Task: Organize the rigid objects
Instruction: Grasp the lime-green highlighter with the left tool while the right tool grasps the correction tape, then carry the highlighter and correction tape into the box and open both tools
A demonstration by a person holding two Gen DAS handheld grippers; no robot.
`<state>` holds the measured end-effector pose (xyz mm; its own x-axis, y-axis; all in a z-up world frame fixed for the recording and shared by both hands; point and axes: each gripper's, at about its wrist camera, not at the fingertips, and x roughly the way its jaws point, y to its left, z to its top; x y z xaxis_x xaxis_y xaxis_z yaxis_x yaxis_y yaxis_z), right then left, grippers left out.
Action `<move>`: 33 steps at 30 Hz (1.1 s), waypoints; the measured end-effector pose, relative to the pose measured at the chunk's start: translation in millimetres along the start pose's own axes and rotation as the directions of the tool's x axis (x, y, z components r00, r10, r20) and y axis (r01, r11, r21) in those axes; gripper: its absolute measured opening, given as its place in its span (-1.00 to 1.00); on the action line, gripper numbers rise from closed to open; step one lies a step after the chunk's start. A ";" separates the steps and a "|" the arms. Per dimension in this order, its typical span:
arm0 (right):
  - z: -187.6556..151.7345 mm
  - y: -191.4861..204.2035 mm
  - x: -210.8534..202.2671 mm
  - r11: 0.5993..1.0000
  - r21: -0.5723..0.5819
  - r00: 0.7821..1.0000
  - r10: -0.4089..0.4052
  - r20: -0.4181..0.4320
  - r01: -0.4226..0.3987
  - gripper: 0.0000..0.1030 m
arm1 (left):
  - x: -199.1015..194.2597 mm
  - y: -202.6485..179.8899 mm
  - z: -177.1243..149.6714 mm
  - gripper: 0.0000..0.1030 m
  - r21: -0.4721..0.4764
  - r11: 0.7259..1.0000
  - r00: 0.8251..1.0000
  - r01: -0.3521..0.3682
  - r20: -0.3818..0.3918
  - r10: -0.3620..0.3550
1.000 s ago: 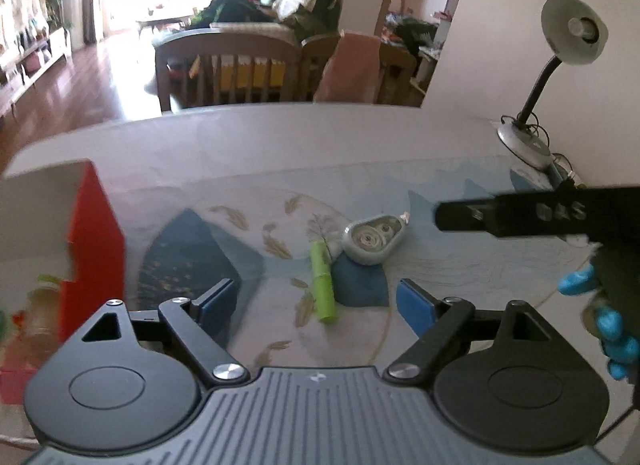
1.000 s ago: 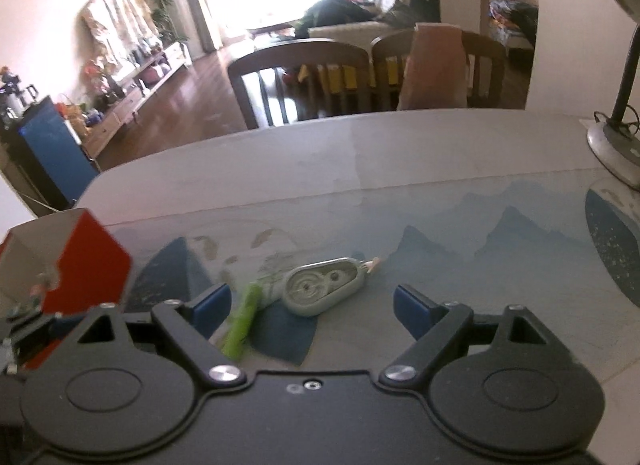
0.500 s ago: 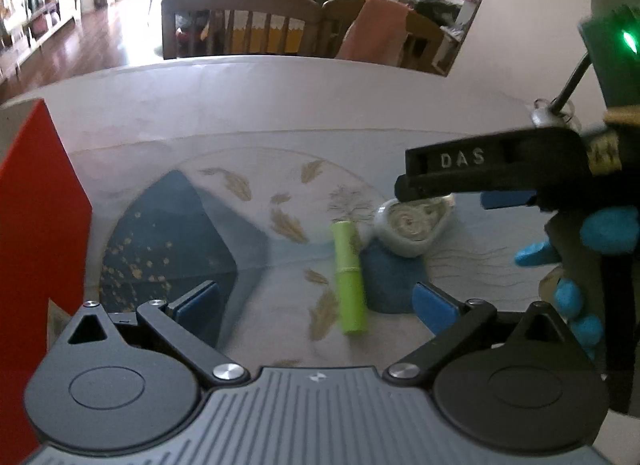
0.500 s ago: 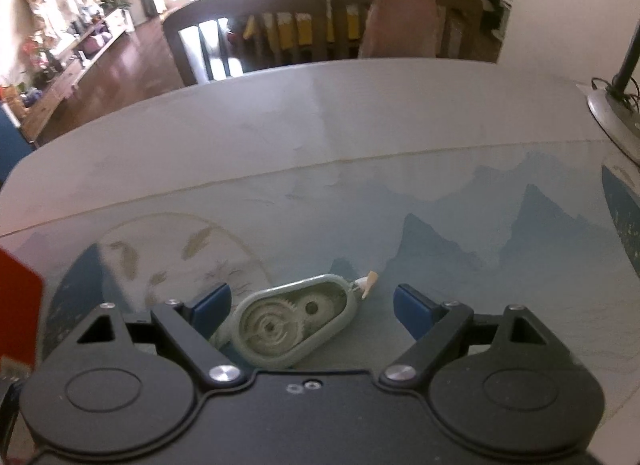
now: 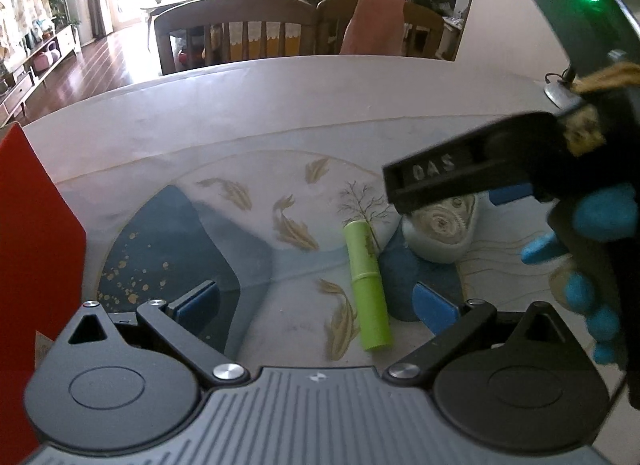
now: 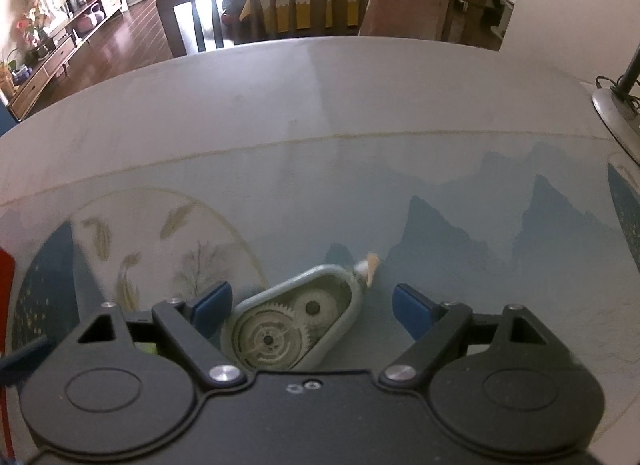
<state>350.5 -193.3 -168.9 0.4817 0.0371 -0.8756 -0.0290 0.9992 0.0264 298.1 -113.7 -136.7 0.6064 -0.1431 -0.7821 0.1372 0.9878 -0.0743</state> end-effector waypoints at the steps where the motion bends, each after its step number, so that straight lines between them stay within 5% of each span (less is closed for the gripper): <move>1: -3.3 -2.1 -1.4 1.000 -0.001 1.000 0.003 -0.005 -0.003 0.69 | 1.3 -0.3 -0.3 1.00 0.001 1.000 1.000 0.001 0.000 -0.001; 7: -28.0 -10.2 -10.9 0.998 -0.057 1.000 0.002 0.010 -0.002 0.65 | 5.8 -5.1 -4.0 1.00 0.027 1.000 1.000 -0.013 0.008 0.013; 12: -38.2 -16.4 -21.6 0.996 -0.085 0.999 0.018 0.049 -0.014 0.25 | 10.1 -10.8 -5.1 0.96 0.048 0.999 1.000 -0.019 0.013 0.018; 16: -41.1 -19.2 -25.0 0.997 -0.081 0.998 0.020 0.066 -0.015 0.00 | 12.7 -15.9 -5.3 0.56 0.066 0.998 1.000 -0.021 0.011 0.021; 25: -44.2 -27.3 -25.7 0.998 -0.051 0.997 0.050 0.065 -0.046 -0.01 | 9.2 -24.7 2.9 -0.67 0.086 0.996 1.000 -0.019 -0.007 0.020; 33: -56.0 -24.3 -62.1 0.991 -0.070 0.989 0.119 0.086 -0.113 -0.01 | -8.6 -19.6 9.1 -0.69 0.058 0.998 1.000 -0.004 -0.001 0.004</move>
<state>272.2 -220.6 -142.2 0.5485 0.1562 -0.8214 -0.1440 0.9854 0.0912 297.3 -132.4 -122.9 0.6060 -0.1387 -0.7833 0.1800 0.9830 -0.0348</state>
